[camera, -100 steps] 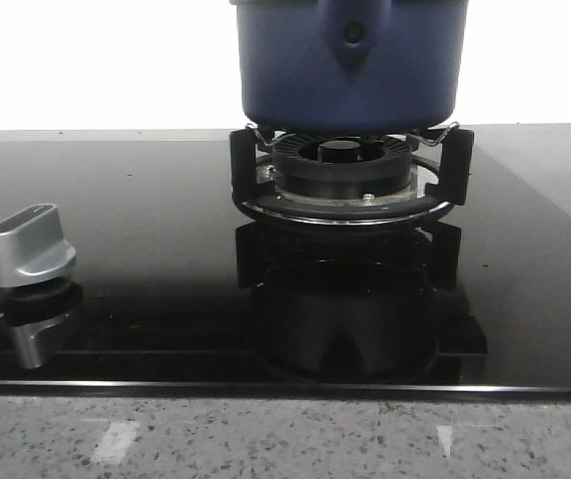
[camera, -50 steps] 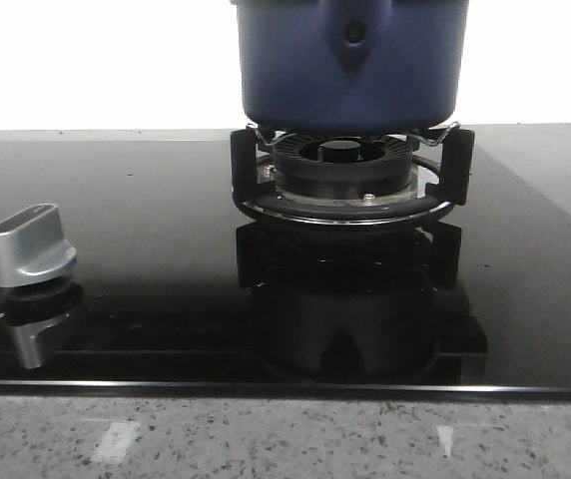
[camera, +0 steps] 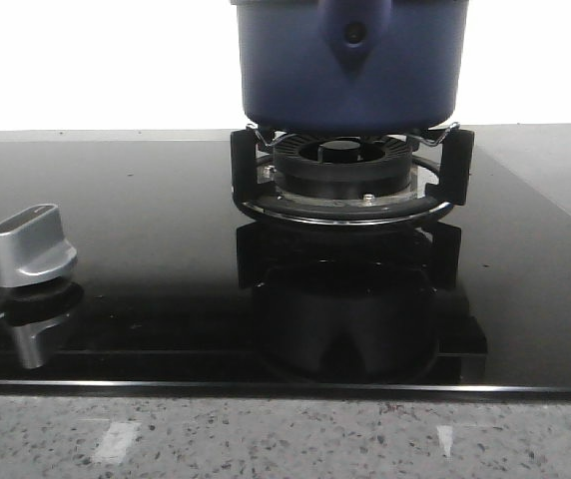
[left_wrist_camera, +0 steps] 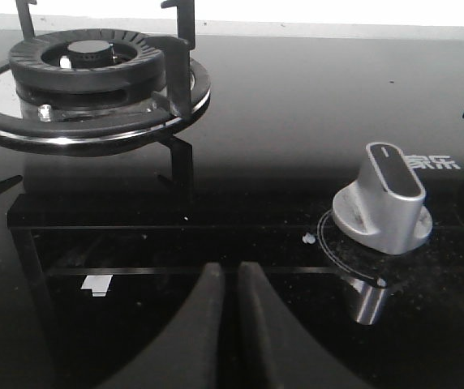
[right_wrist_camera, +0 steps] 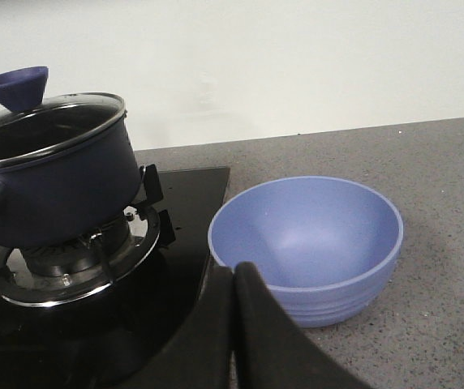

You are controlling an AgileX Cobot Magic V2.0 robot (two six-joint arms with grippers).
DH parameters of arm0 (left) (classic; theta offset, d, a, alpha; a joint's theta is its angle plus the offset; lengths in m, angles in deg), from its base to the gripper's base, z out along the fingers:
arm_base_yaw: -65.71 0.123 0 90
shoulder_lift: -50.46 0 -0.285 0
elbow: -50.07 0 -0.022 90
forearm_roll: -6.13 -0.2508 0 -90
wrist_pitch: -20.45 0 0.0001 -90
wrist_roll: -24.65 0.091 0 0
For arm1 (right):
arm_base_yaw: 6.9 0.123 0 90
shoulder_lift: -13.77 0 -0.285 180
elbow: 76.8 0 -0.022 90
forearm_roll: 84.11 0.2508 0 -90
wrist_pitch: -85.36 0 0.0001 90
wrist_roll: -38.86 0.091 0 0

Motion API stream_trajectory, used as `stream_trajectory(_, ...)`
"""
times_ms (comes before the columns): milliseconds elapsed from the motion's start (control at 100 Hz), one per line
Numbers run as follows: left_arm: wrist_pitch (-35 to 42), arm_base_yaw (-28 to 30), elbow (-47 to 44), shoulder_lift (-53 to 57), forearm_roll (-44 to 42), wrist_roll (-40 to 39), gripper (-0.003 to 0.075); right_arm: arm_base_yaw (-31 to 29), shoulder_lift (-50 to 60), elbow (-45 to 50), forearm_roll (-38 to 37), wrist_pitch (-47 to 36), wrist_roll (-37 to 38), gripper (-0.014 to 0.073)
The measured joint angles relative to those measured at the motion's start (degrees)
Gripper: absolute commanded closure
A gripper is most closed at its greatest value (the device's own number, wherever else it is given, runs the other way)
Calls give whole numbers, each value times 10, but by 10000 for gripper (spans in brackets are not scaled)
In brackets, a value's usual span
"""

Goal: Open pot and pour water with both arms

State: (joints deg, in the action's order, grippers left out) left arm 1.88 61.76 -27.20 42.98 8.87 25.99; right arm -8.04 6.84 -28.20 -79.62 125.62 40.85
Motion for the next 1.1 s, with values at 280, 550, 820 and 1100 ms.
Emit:
stream_trajectory(280,0,0,0,0,0,0,741,0,0,0,0,0,0,662)
stream_trajectory(550,0,0,0,0,0,0,740,0,0,0,0,0,0,662)
stream_trajectory(820,0,0,0,0,0,0,740,0,0,0,0,0,0,662)
stream_trajectory(1100,0,0,0,0,0,0,740,0,0,18,-56,-1,0,662)
